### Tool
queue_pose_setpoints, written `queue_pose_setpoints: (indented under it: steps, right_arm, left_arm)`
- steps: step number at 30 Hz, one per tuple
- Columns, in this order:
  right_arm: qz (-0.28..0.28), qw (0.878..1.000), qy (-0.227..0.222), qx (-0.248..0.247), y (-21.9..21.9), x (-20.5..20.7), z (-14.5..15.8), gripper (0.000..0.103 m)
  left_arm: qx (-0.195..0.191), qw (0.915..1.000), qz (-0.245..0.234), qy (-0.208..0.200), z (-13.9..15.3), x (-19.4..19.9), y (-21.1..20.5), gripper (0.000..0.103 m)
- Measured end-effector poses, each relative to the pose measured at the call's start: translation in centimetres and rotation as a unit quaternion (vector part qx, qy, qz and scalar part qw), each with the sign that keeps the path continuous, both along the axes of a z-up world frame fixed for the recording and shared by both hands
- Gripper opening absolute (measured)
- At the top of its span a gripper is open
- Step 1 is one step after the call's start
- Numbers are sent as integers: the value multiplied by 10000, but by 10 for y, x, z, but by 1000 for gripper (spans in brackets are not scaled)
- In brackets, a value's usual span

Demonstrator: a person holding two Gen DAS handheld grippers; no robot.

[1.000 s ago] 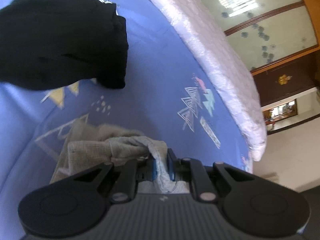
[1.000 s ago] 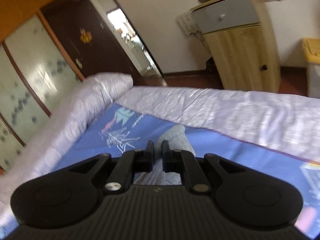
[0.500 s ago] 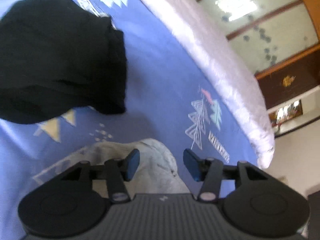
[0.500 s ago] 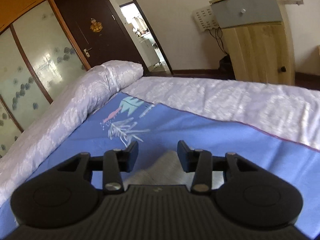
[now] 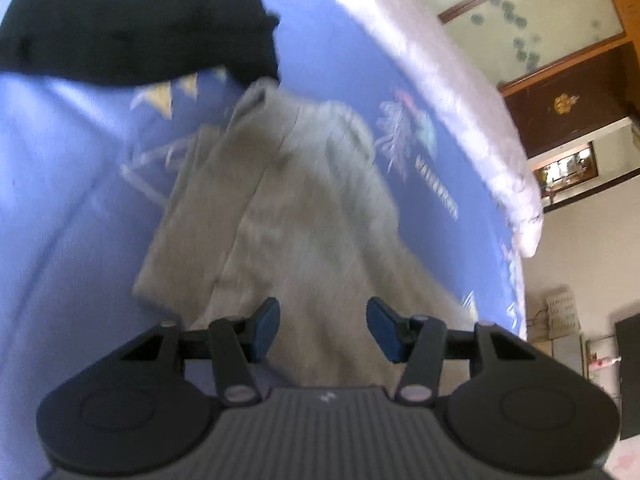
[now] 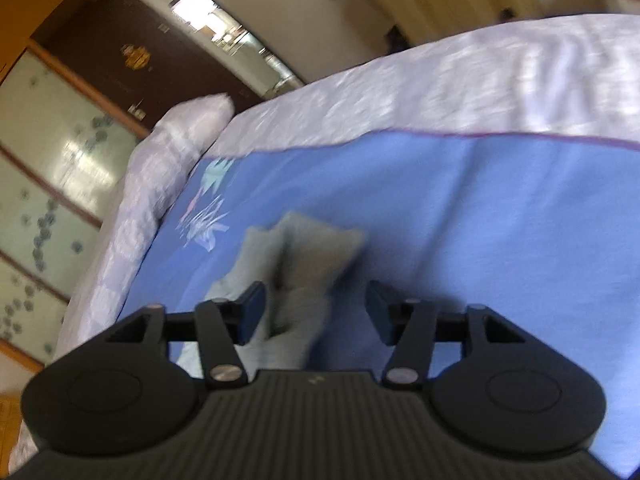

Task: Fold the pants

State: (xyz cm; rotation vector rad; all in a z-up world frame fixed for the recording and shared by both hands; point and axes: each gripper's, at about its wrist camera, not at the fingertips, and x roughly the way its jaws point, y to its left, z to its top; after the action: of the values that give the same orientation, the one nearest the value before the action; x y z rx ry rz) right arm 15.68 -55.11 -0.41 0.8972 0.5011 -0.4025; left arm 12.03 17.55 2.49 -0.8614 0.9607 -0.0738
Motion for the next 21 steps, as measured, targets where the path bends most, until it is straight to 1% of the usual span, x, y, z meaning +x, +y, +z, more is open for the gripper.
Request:
queue_pose_setpoints:
  steps: [2,5,6,7,8,9,11,12,13,14,16,18,19,20,21]
  right_arm:
    - [52,9999,108,-75,6,20,1,62]
    - [35,9984,422,-361,11,45,-1,60]
    - [31,9970,558,-542,14,49,2,47]
    - [24,9943,744,-763,16,51,4,32]
    - [31,9933,770,-860,17,47,8,22]
    - [-67,9942,636,-867,15,41,13,19]
    - [-468,9942,212,-944,13,22,28,19]
    - [-574,9932,79,-1007,13,18,32,18]
    - [-626,9922,45,-1078,13,14,36,18]
    - [-626,9919,67,-1106,14,12,38,18]
    - [-593,9923,140,-1080,14,8,39,18]
    - [-616,9927,196,-1021,14,3,41,18]
    - [-647,9928,204,-986,13,0,42,18]
    - [-672,9928,211,-967,12,1,43,18]
    - [-694,9928,211,-952,13,-3,46,18]
  left_arm:
    - [-94,9998,55,163,-13,-3,-2,49]
    - [-283,9991,198,262,-27,-14,-2,49]
    - [-367,9987,243,265,-31,-20,-1,50]
    - [-442,9983,294,258,-34,-27,-2,53]
    - [-464,9981,322,255,-36,-32,-3,55]
    - [-446,9981,331,250,-38,-34,-4,55]
    - [-423,9982,351,246,-41,-36,-5,57]
    - [-445,9979,396,273,-44,-33,-3,58]
    - [-497,9972,477,304,-46,-28,-1,63]
    - [-576,9964,537,297,-50,-23,2,69]
    - [-765,9945,660,268,-61,-12,6,80]
    - [-1002,9914,825,156,-68,-3,8,79]
    - [-930,9919,857,78,-69,3,6,62]
    - [-706,9937,858,156,-69,9,4,25]
    - [-486,9947,852,318,-71,14,5,10]
